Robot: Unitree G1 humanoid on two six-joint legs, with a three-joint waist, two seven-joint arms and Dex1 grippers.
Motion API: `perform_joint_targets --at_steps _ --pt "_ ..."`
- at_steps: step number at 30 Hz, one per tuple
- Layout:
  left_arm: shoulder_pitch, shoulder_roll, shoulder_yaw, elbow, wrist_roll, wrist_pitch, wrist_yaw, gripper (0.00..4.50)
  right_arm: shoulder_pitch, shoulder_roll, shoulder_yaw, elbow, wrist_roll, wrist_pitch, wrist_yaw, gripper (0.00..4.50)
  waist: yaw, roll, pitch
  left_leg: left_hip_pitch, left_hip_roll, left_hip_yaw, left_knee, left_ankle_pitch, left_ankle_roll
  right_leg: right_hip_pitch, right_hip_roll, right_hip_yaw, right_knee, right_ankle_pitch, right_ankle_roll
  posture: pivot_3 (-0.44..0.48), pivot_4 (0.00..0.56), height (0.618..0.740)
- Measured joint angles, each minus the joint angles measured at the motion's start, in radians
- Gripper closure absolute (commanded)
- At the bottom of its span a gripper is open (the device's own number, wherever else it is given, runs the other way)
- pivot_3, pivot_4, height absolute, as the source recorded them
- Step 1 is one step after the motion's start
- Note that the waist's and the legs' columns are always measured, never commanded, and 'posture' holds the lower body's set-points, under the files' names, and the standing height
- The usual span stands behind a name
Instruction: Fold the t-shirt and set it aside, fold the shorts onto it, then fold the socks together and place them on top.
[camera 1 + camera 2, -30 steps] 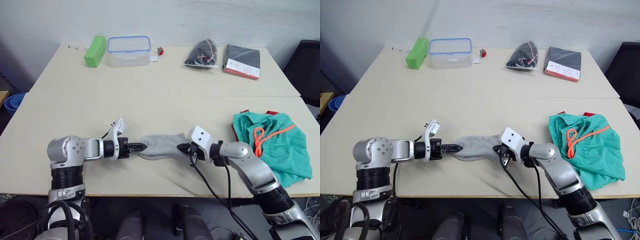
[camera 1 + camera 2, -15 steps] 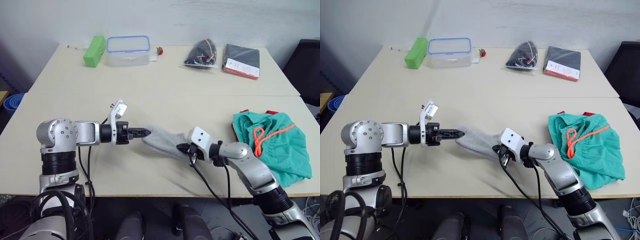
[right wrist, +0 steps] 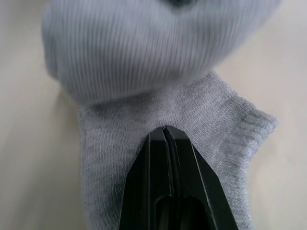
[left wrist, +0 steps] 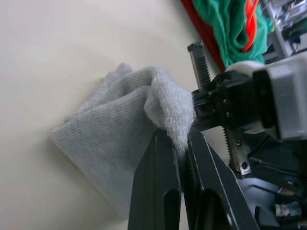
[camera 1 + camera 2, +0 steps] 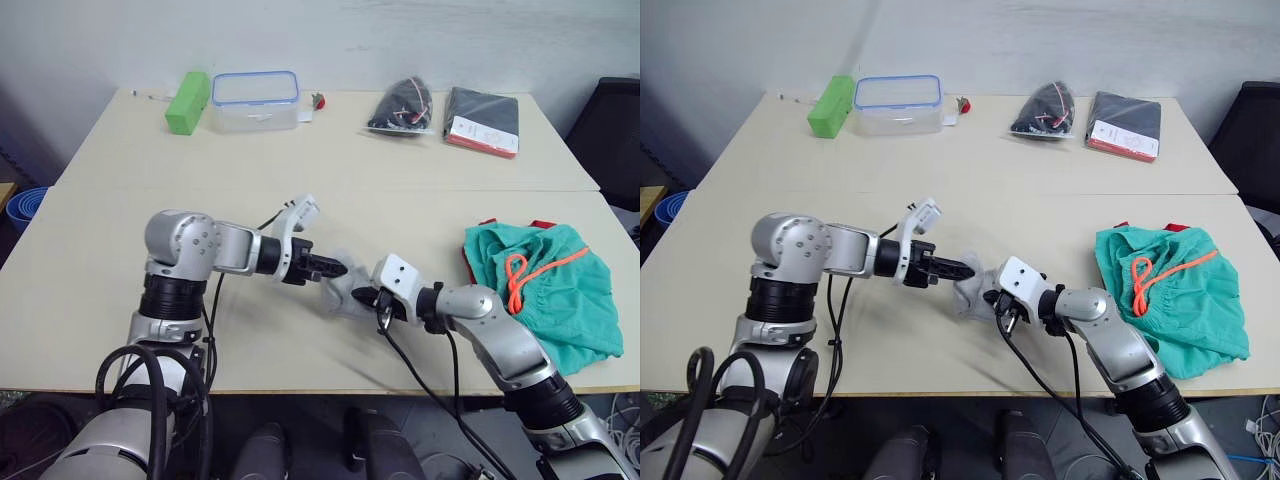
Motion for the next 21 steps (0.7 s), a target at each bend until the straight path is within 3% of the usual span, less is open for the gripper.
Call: perform_joint_targets --at_steps 3,8,15,21 --pt "0.0 0.003 -0.032 0.008 0.019 -0.021 -0.022 3.87 0.004 0.0 0.0 -0.007 0.0 0.004 -0.006 4.5 0.0 0.0 0.0 0.0 0.0 0.0 -0.001 0.001 0.0 -0.001 0.0 0.0 0.0 0.0 0.0 0.0 0.15 0.74" --pt "0.017 0.019 -0.017 -0.001 0.011 -0.071 -0.099 2.31 0.012 0.0 -0.002 -0.017 0.0 0.008 -0.013 4.5 0.0 0.0 0.0 0.0 0.0 0.0 -0.001 0.001 0.0 -0.001 0.0 0.0 -0.001 0.0 0.0 0.0 0.15 0.74" --pt "0.087 0.044 0.089 -0.069 -0.046 -0.17 -0.218 0.03 0.014 0.0 -0.003 -0.028 0.0 0.024 -0.016 4.5 0.001 0.0 0.0 -0.001 0.0 0.0 -0.001 0.001 0.0 -0.001 0.0 0.0 -0.001 0.0 0.0 0.0 0.15 0.74" --pt "0.166 0.091 0.096 -0.11 -0.035 -0.326 -0.283 0.03 0.012 -0.001 -0.005 -0.026 0.0 0.024 -0.01 4.5 0.001 0.0 0.0 -0.001 0.0 0.0 -0.002 0.001 0.0 -0.001 0.0 0.0 -0.001 0.0 0.0 0.0 0.15 0.74"
